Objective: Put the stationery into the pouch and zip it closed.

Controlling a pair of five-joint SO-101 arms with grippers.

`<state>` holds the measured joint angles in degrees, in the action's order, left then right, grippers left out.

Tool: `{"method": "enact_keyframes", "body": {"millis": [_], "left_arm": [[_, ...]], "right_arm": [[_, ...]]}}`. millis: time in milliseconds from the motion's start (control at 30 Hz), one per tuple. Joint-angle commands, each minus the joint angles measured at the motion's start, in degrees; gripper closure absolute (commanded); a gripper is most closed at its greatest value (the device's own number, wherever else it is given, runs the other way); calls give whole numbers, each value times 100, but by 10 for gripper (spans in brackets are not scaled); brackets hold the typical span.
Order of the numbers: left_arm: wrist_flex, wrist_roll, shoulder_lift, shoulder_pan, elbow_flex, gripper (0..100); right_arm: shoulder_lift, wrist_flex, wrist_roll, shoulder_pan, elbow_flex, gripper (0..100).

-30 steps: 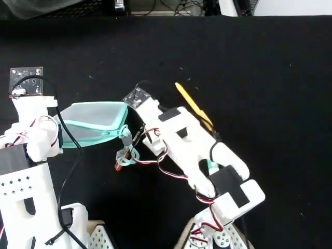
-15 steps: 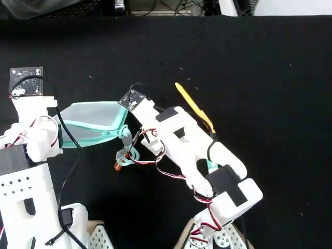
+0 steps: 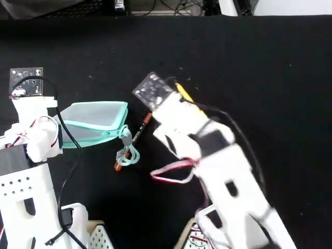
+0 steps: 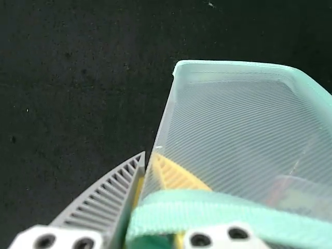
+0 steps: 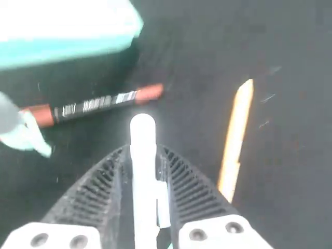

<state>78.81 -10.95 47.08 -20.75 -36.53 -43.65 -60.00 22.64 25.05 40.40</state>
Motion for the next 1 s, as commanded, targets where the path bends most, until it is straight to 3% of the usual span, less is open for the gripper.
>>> {"method": "enact_keyframes", "body": {"millis": [0,100,233,467,800,967], "left_arm": [[-26,70,-26,40,-242,971],[-26,62,-26,40,-242,971],[-26,62,-26,40,-242,971],[-35,62,-26,40,-242,971],[-44,79,-26,48,-242,971],[-53,79,-26,48,-207,971]], "right_arm": [[-980,-264,-132,97,-971,986],[-1385,-167,-615,607,-1587,986],[-1789,466,-695,1697,-1895,986],[-2114,1943,-695,3516,-690,986],[-2132,5266,-721,3596,901,986],[-2132,6242,-721,3587,1473,986]]}}
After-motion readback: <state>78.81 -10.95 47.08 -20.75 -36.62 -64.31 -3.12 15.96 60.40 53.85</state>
